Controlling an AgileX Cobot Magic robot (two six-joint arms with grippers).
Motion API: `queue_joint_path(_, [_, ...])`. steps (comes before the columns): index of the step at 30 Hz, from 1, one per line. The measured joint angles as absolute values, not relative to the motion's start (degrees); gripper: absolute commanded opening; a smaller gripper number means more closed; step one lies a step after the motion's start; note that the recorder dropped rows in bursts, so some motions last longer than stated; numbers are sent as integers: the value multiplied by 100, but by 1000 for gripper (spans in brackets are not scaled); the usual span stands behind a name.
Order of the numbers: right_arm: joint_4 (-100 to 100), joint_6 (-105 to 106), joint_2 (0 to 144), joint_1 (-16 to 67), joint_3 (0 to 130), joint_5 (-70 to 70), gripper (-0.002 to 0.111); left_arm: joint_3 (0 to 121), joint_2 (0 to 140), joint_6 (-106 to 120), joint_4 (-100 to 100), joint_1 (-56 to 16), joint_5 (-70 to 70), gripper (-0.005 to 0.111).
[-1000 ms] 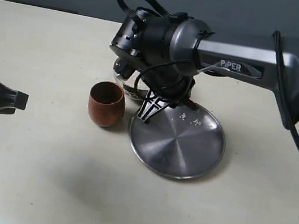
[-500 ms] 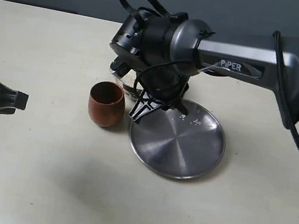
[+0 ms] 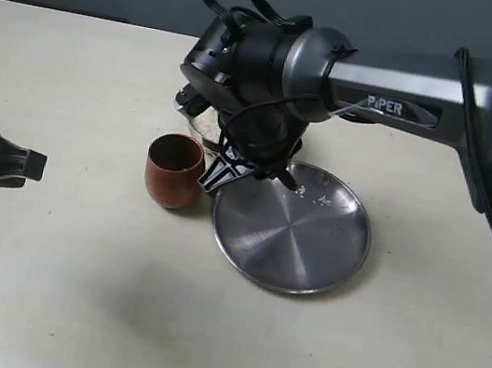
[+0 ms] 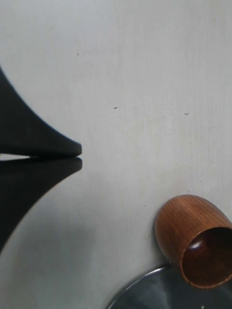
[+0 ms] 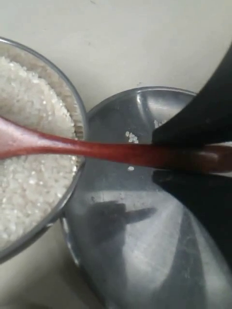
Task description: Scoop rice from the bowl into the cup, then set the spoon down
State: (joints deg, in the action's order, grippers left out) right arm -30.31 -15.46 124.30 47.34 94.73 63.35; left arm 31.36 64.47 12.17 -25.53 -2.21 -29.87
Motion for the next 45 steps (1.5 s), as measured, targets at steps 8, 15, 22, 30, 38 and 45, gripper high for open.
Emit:
queue_joint_path(8, [-2381,-1689,12430,4425,9473,6263,-1,3136,6447,1217,-2553,-221,-2987,0])
queue_joint_path(15, [-2150,-1689,12295,4296,9473,6149,-1,3136,6447,1217,-2553,-221,-2987,0])
queue_joint_path(22, [-1978,-1612,12082,4296,9473,6112,-1,3136,6447,1217,-2553,-221,-2987,0])
queue_joint_path(30, [-1408,-1177,11874,4296,9473,6135,-1,3136,6447,1217,-2553,-221,-2987,0])
queue_joint_path(38, [-1133,-786,11814,4296,9473,6568,-1,3136,6447,1217,-2553,-221,-2987,0])
queue_joint_path(45, [-853,-572,11814,4296,9473,6746,-1,3136,6447,1217,-2553,-221,-2987,0])
